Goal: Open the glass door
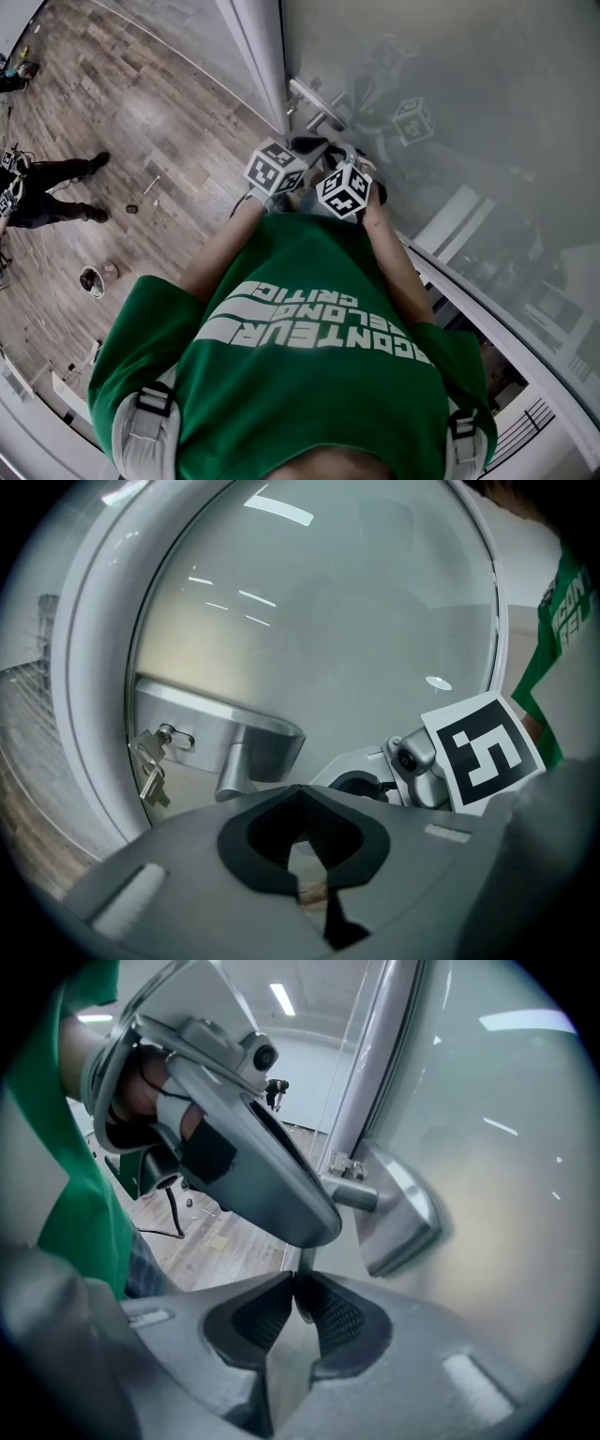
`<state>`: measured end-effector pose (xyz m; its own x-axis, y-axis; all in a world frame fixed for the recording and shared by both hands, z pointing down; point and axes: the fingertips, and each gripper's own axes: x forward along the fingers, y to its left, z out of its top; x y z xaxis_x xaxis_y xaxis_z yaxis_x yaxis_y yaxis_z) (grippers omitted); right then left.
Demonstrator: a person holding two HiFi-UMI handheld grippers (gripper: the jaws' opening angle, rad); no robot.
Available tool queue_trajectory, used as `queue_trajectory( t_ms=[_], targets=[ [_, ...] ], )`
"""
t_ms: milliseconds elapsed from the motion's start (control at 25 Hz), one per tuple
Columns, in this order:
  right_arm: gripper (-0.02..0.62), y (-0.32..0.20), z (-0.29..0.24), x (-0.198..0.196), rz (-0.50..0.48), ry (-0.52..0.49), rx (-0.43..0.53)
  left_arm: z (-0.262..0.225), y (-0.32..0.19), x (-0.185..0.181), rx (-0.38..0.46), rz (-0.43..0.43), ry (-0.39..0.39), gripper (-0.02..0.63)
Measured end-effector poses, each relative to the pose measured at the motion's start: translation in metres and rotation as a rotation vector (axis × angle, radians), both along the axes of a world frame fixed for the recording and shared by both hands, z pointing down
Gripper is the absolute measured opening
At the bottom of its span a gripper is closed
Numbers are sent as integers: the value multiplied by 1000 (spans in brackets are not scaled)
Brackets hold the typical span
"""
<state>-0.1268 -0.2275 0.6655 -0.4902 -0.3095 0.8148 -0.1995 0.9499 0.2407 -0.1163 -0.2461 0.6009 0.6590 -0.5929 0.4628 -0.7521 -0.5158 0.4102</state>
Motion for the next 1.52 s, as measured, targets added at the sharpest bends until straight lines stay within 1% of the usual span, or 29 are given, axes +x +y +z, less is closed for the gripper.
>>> queue_trajectory(
  t_ms=[320,880,1120,1320,1520],
  targets=[
    [49,-12,4,-1,9,-14,-1,5,-13,-1,0,-13,-10,15],
    [48,-32,0,5,46,-45,-4,3,-33,7,0,-31,-59,15],
    [49,-44,0,5,61,-57,-1,1,-48,0,11,-55,-80,15],
    [52,-49,-9,14,70,-55,26,-5,-56,-2,23,-82,-82,15],
    [54,-54,-18,18,77,-56,41,-8,-60,1,24,-81,-83,16]
  ],
)
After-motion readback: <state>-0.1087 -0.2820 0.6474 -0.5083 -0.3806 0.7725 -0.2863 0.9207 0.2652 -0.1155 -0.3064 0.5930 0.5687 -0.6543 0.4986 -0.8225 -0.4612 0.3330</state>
